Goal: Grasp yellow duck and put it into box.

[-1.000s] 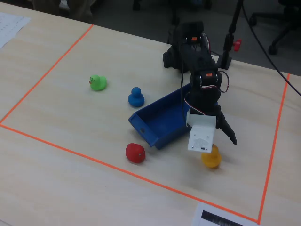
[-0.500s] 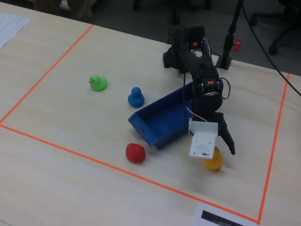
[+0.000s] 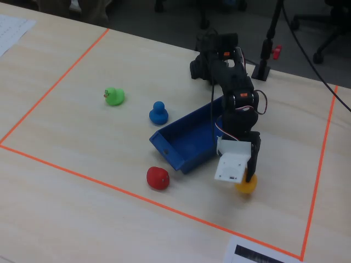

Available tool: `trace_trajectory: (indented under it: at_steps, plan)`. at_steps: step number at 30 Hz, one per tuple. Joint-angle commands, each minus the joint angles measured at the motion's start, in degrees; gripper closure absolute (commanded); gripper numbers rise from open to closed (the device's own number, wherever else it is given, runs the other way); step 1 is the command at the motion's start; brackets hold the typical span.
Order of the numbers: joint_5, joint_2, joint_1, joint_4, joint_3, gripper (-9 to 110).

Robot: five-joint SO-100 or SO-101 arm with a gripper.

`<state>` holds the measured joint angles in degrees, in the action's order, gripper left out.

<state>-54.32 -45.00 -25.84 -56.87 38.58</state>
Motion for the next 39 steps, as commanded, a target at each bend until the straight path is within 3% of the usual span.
trace_trajectory:
  at_steps: [1,7,21,30,39]
  plan:
    - [0.26,-11.6,3.25,-7.73,-11.16,102]
    - [-2.46,-24.52,9.05,-15.03,-10.11,102]
    - [-12.04,-57.83,22.94,-16.88,34.54,101]
    - [-9.76,-72.51,20.48,-27.07,48.52,101]
    - [-5.63,-78.93,18.9,-18.63,71.02,101]
